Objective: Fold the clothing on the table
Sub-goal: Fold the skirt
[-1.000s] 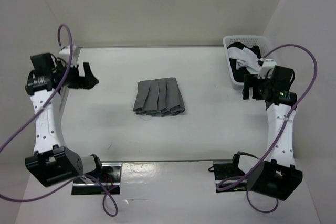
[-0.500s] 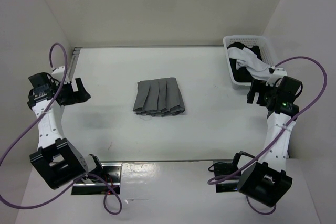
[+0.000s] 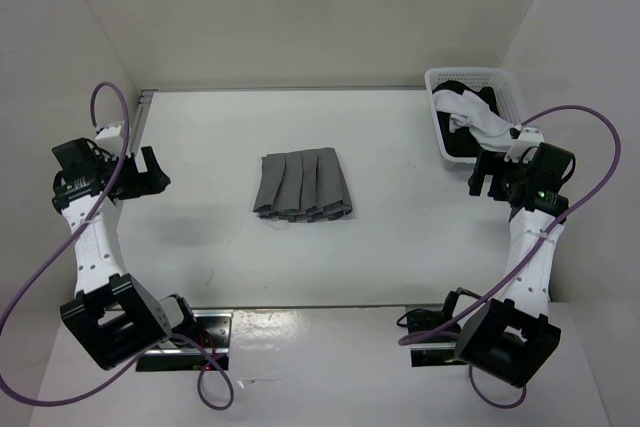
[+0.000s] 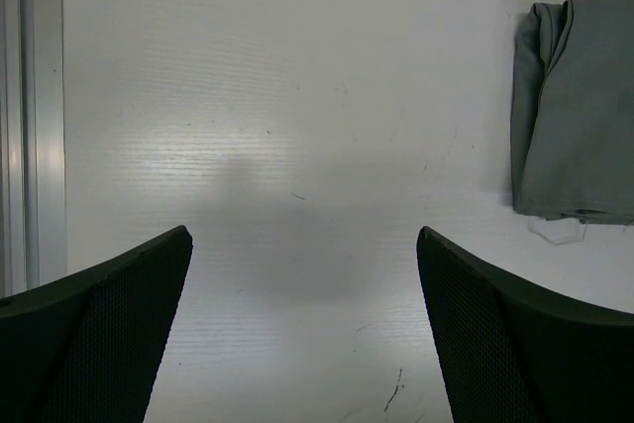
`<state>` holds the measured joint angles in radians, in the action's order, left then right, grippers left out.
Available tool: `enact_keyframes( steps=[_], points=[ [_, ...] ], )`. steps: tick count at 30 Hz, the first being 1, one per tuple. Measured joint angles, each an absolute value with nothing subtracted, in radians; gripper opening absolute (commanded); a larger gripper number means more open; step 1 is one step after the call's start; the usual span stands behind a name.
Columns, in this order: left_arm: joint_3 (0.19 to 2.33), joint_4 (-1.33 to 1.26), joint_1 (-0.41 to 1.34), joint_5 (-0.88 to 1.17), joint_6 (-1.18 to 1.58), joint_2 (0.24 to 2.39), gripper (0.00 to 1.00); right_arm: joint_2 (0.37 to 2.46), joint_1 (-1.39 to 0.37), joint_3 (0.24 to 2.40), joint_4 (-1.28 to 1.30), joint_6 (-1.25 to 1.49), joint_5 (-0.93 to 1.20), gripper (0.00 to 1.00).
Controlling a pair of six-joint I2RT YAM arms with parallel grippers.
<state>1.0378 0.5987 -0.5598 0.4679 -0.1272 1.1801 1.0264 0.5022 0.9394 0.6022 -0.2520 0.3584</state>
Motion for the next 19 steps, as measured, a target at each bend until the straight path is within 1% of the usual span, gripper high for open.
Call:
enact_keyframes(
  steps=[2, 19],
  points=[
    [1.034, 0.596, -0.56, 0.468, -0.127, 1.18, 1.0, 1.026, 0.502, 0.939, 0.602, -0.253, 0.361, 0.99],
    [1.021, 0.597, -0.56, 0.469, -0.127, 1.18, 1.0, 1.026, 0.502, 0.939, 0.602, -0.26, 0.364, 0.99]
  ],
)
